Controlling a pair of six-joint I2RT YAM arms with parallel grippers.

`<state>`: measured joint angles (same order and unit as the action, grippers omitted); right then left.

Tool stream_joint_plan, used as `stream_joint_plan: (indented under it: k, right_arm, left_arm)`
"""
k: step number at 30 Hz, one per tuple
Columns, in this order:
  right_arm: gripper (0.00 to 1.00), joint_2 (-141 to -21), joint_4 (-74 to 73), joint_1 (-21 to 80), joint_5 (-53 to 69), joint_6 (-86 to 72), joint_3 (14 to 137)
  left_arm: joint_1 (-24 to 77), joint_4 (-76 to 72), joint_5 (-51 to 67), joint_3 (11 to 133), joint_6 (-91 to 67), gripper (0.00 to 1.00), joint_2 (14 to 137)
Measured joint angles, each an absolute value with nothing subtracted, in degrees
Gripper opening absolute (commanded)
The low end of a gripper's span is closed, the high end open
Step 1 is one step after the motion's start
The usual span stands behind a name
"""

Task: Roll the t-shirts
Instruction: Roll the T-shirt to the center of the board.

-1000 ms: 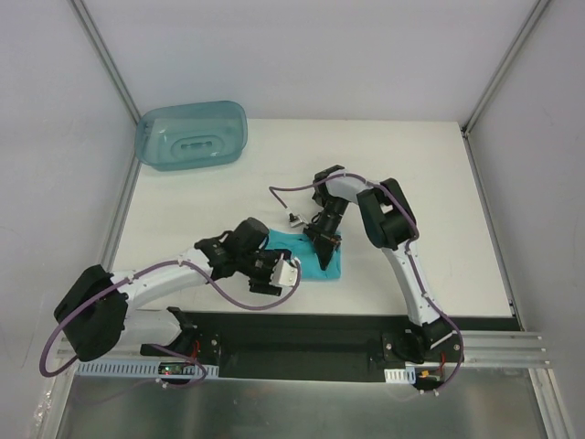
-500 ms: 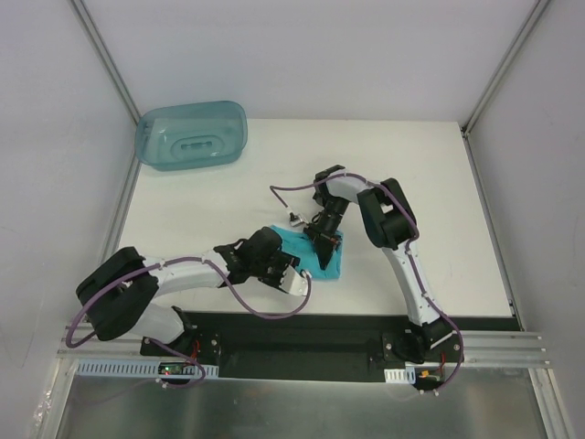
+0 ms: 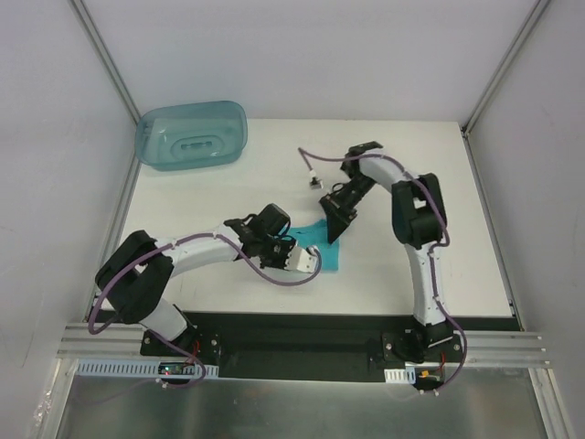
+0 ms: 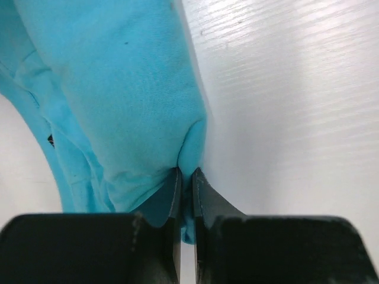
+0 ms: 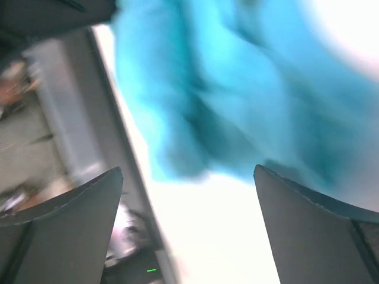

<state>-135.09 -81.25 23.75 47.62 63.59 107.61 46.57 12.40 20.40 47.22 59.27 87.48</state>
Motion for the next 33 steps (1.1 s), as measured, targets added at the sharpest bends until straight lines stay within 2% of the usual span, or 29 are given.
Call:
stream_joint_plan:
  k: [4,6,8,10,12,14,22,33]
  right_arm:
    - [0.96,-121.12,-74.08,13.82,45.91,64.27,99.24]
    - [0.96,-107.39,-68.05,7.40,44.51,62.70,88.29]
    - [0.96,-92.31,-59.27,5.13,41.41,61.89,76.97]
    - [0.96,-73.67,-49.47,8.14,37.74,61.98,63.90]
    - [0.96,-59.35,-41.39,15.94,35.05,62.70,53.60]
    - [0.96,-53.89,-37.95,22.83,33.76,63.94,48.36]
    - [0.96,-63.11,-26.68,37.67,27.59,65.76,40.58]
    - [0.97,-81.47,-20.36,39.29,29.52,71.09,47.79]
  left_arm:
    - [42.52,21.93,29.30,53.56,55.70,0.00,90.94]
    - [40.82,25.98,33.30,56.55,54.26,0.00,92.99]
    - [39.29,29.65,37.08,59.44,52.97,0.00,95.37]
    - [37.78,33.04,40.56,62.15,52.01,0.00,97.69]
    - [35.97,36.84,44.80,65.34,51.20,0.00,100.60]
    - [34.63,39.38,47.44,67.37,50.68,0.00,102.78]
    - [32.14,48.23,55.22,72.77,50.33,0.00,108.57]
    - [30.00,52.97,58.11,75.40,50.50,0.00,110.87]
